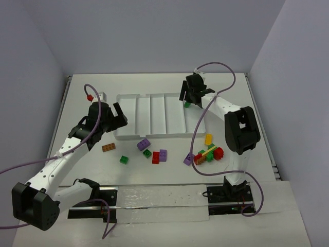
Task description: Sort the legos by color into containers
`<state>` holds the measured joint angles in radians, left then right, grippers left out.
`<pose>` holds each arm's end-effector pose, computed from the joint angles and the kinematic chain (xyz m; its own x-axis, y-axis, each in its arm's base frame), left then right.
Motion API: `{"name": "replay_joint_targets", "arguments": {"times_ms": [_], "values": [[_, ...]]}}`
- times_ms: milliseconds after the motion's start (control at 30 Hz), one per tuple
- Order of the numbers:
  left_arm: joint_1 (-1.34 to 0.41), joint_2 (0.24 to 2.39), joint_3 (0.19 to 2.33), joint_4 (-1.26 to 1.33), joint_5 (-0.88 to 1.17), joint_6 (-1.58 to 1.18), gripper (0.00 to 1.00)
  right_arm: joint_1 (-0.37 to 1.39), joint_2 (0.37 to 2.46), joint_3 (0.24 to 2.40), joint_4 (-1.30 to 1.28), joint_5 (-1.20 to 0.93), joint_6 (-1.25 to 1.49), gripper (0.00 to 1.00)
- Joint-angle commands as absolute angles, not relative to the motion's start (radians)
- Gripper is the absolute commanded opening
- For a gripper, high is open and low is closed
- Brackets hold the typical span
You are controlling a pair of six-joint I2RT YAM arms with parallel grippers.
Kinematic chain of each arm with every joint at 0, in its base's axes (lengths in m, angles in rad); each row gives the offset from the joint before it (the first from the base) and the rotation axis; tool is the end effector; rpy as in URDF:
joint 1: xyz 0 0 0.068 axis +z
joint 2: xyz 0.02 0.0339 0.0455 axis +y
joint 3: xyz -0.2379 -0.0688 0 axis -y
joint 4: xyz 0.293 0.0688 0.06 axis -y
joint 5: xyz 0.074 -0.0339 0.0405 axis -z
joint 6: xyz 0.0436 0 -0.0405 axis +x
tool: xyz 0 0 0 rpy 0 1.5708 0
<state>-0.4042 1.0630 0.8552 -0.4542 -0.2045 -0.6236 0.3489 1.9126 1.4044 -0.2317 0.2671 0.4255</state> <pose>0.2751 -0.1081 0.2479 -0.5977 -0.3663 -0.7132 -0.1370 0.9231 -0.3593 0.4462 0.1501 0.1692 -0.6376 0.1917 -0.7461 0.1280 0.9814 0.1428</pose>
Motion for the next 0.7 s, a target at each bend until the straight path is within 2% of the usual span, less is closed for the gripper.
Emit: {"name": "replay_joint_targets", "arguments": {"times_ms": [0,167,333,433,500,667], "values": [[-0.408,1.068,0.907,-0.468,-0.202,-0.629,0.99,0.356,1.776,1.366,-0.213,0.272,0.420,0.78],[-0.408,1.037,0.891,-0.439,-0.213,-0.647,0.99,0.474,1.565,1.194,-0.193,0.235,0.392,0.76],[-0.408,1.054,0.885,-0.440,-0.238,-0.653,0.99,0.685,1.427,1.033,-0.221,0.160,0.349,0.73],[-0.408,1.073,0.884,-0.434,-0.244,-0.655,0.99,0.804,1.384,0.963,-0.216,0.087,0.348,0.72],[-0.408,1.076,0.891,-0.442,-0.245,-0.657,0.99,0.861,1.374,0.943,-0.250,0.121,0.337,0.72],[-0.408,1.071,0.897,-0.430,-0.244,-0.661,0.99,0.909,1.402,0.897,-0.314,0.113,0.358,0.76]]}}
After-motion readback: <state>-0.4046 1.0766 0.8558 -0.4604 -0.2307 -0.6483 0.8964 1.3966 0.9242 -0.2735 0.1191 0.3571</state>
